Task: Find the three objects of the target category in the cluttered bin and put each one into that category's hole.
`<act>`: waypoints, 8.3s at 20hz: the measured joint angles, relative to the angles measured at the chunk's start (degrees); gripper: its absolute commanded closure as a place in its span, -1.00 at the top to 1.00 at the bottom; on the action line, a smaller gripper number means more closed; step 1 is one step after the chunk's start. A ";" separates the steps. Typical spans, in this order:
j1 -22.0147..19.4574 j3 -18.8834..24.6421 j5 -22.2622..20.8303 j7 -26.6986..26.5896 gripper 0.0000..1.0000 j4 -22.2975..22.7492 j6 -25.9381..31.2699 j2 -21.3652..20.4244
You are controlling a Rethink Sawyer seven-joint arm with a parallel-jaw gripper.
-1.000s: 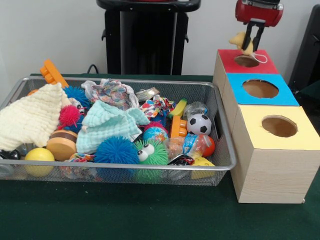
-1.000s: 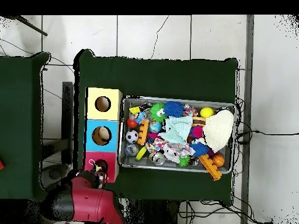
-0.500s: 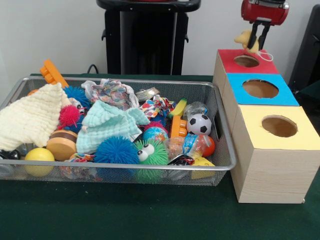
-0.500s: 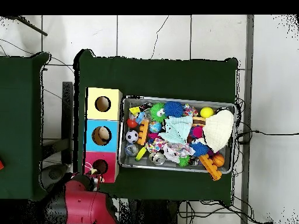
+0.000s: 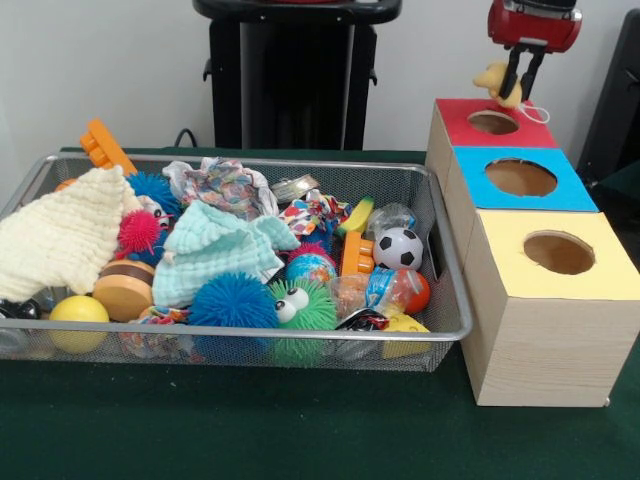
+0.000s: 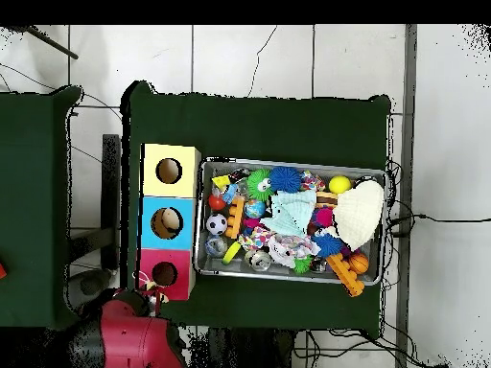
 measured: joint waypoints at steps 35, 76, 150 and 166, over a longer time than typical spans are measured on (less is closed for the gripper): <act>-0.01 -0.02 0.15 0.00 -1.00 -0.07 0.00 0.29; -3.99 2.63 0.27 0.00 -1.00 -0.10 -11.73 5.69; -4.53 2.55 0.25 0.00 -1.00 0.20 -11.14 3.44; -5.55 3.09 0.21 0.00 1.00 0.37 -11.11 3.44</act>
